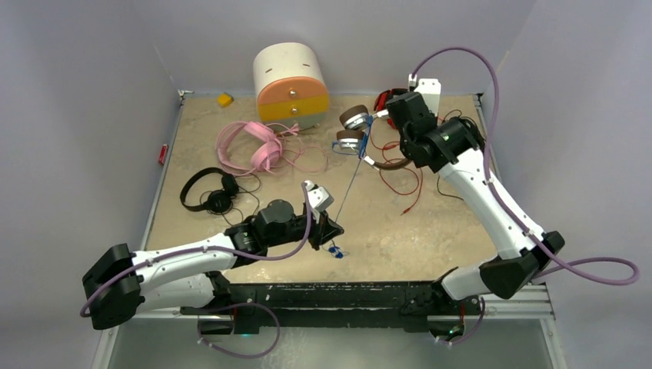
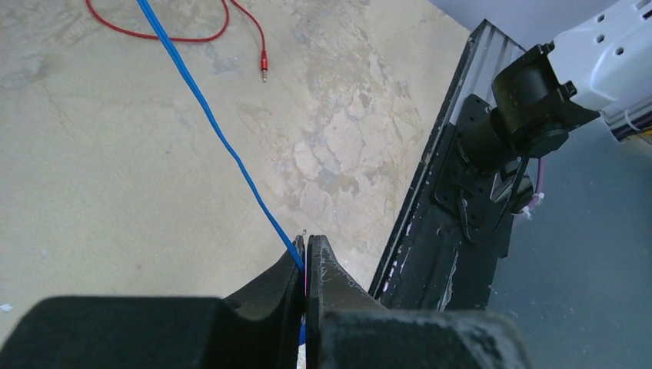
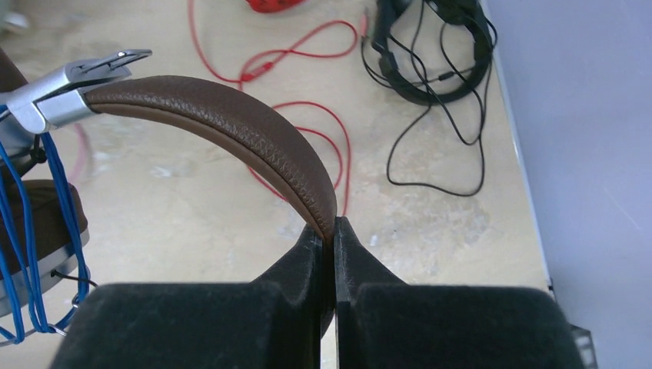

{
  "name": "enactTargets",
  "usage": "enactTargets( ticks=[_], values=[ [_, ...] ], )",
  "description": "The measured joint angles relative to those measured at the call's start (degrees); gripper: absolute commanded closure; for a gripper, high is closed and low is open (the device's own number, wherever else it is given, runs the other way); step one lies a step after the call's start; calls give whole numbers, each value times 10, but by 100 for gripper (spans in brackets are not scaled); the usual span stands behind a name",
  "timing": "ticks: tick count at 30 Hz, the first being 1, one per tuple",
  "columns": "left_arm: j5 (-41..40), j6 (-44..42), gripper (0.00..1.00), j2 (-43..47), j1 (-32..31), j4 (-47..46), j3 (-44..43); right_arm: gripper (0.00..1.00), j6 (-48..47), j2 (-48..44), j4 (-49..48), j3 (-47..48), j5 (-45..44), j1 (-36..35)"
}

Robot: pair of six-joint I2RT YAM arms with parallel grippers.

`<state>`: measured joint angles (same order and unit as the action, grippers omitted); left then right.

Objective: Wrap the headphones
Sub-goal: Wrap the headphones cable around the headphones.

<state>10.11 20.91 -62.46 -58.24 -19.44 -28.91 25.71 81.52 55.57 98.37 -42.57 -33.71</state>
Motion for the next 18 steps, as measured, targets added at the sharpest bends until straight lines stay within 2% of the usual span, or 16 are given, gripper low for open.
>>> enactTargets(
  ticks=[7,11,15,18],
  values=[
    [-45,-42,100,24,-5,200,-115,100,-4,21,-31,-86,-19,9],
    [-117,-78,100,19,-5,341,-214,100,-24,32,-50,-127,-8,8],
    [-200,-109,100,12,-4,411,-279,100,-49,36,-56,-158,23,-9],
    [-250,-148,95,7,-5,435,-301,100,-63,40,-45,-168,48,-39]
  ],
)
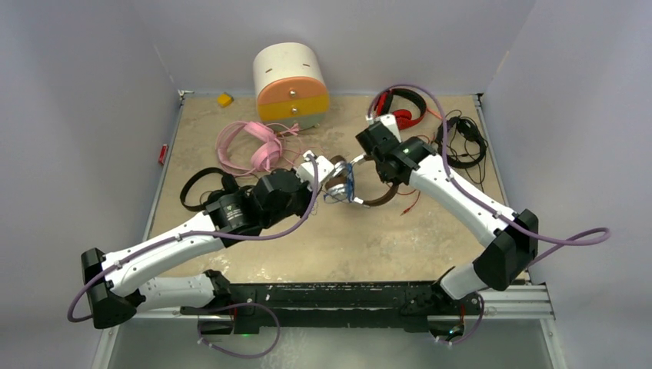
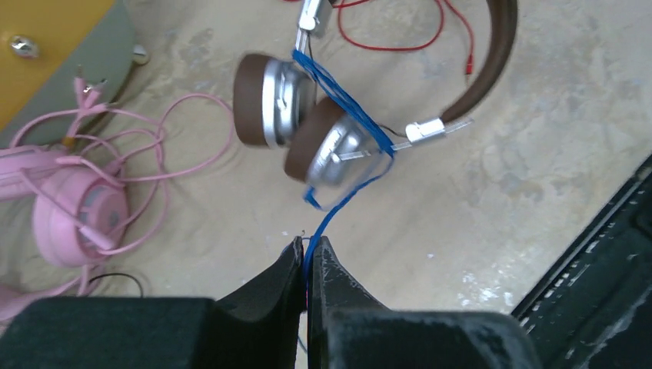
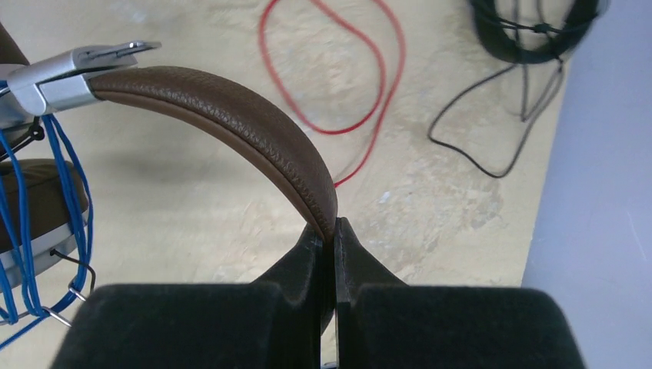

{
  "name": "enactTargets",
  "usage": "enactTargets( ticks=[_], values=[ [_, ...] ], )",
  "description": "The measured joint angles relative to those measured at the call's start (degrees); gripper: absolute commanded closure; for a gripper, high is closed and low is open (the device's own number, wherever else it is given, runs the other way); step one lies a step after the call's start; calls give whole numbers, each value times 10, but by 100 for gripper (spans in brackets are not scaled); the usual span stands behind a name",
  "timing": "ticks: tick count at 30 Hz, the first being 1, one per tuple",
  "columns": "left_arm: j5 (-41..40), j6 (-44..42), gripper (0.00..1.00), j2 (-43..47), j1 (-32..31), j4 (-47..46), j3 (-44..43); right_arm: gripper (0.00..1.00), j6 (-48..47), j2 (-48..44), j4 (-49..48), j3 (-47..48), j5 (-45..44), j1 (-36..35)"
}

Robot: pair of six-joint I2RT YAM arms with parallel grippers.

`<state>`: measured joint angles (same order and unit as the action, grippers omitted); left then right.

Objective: Wrap the headphones
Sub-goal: Wrap the headphones cable around the headphones.

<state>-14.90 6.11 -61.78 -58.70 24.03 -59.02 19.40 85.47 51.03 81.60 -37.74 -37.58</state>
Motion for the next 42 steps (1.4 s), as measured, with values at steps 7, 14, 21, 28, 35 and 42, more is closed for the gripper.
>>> enactTargets(
  ticks=[7,14,21,28,35,42],
  values=[
    [-37,-102,90,-42,1,36,-49,100,-30,4,23,-26,85,-58],
    [1,-146,90,-98,51,38,-64,100,-45,-1,33,-71,168,-90],
    [24,-147,88,-132,77,3,-65,100,-45,-22,44,-109,195,-104],
    [27,-127,85,-152,84,-47,-30,100,-41,-100,43,-113,221,-114],
    [58,-31,58,-79,135,-133,64,100,-22,-161,60,-101,251,-113],
    [75,75,45,108,174,-261,232,100,-12,-197,81,-20,271,-113]
  ],
)
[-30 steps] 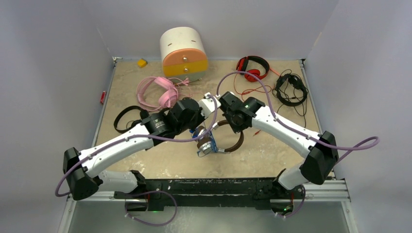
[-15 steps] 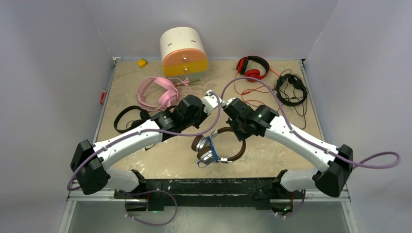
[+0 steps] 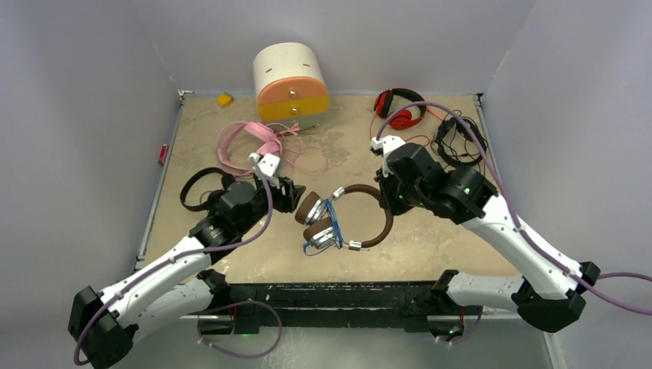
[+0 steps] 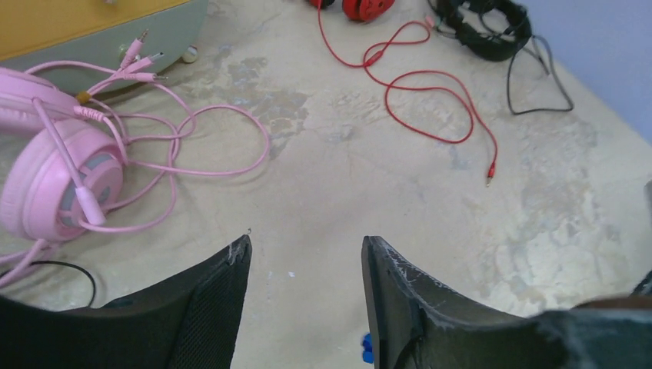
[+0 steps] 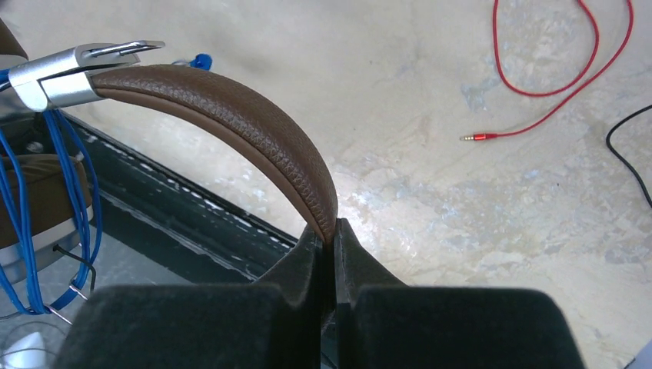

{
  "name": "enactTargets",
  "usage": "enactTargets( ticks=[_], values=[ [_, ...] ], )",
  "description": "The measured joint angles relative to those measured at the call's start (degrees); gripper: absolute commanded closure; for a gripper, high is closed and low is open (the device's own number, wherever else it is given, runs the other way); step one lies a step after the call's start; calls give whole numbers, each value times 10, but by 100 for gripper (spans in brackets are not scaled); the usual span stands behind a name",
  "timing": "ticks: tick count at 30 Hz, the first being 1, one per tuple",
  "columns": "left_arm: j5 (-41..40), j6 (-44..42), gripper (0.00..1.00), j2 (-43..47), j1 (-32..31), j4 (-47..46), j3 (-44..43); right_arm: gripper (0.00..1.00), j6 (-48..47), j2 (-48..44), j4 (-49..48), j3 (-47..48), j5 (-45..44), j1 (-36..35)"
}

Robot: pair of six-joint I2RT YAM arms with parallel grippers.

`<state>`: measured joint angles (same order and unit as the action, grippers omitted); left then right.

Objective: Wrap the headphones
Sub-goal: Wrap the headphones cable around the headphones.

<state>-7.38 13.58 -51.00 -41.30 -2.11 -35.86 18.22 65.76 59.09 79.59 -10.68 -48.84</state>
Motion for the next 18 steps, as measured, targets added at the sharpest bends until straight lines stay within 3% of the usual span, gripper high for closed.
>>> enactTargets(
  ticks=[9,18],
  values=[
    [28,64,44,140,4,-94,149,100,24,-4,27,99,13,0],
    [179,68,42,149,4,-222,231,100,39,31,54,198,12,0]
  ],
)
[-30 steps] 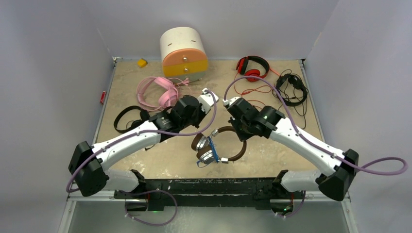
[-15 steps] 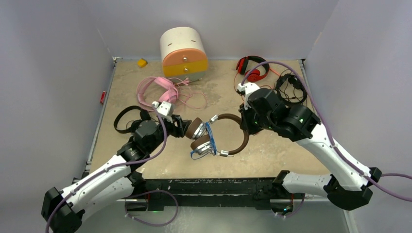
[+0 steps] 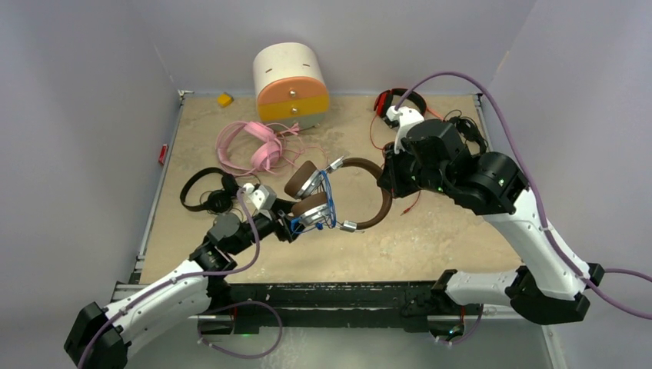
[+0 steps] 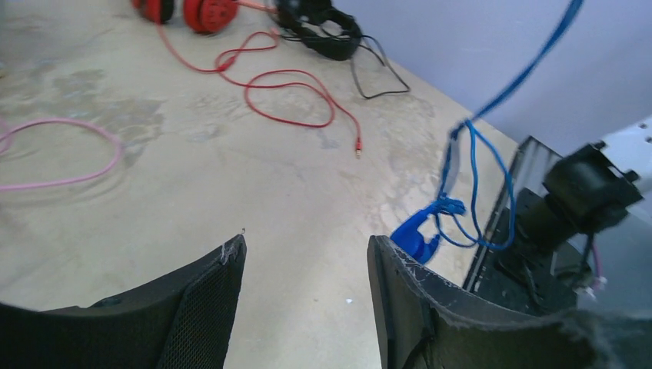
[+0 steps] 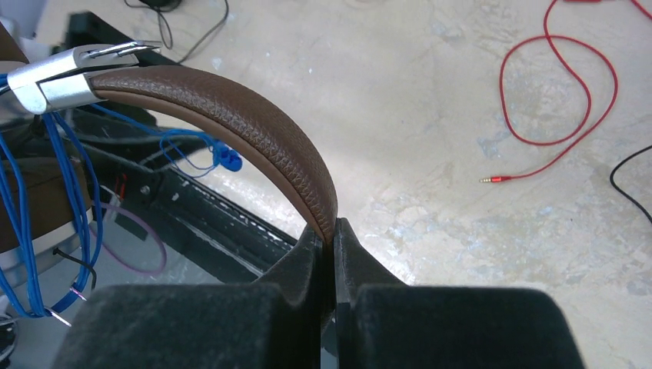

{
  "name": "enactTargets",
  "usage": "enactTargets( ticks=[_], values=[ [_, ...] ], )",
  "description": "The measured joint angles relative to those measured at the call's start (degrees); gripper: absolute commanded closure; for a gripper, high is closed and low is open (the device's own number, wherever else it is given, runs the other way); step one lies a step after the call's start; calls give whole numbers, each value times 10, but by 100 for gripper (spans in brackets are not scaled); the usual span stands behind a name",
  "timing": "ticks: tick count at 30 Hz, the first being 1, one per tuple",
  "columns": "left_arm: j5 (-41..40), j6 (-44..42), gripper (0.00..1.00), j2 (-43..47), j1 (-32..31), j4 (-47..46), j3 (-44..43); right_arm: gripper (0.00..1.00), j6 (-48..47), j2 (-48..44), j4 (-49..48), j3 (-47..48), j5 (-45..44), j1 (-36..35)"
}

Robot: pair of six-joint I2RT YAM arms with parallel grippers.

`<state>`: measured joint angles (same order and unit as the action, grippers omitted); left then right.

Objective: Wrap the headphones
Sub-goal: Wrap the headphones cable around the headphones.

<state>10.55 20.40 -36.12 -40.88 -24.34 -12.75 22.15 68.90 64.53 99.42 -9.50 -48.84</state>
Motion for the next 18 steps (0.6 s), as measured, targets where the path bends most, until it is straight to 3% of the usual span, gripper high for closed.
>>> enactTargets(
  ticks=[6,13,18],
  values=[
    [83,-1,42,-38,0,-64,4,100,2,10,7,44,1,0],
    [107,-5,45,-42,0,-96,6,100,2,23,18,58,2,0],
    [123,-1,32,-41,0,-111,7,100,2,29,22,59,1,0]
  ],
)
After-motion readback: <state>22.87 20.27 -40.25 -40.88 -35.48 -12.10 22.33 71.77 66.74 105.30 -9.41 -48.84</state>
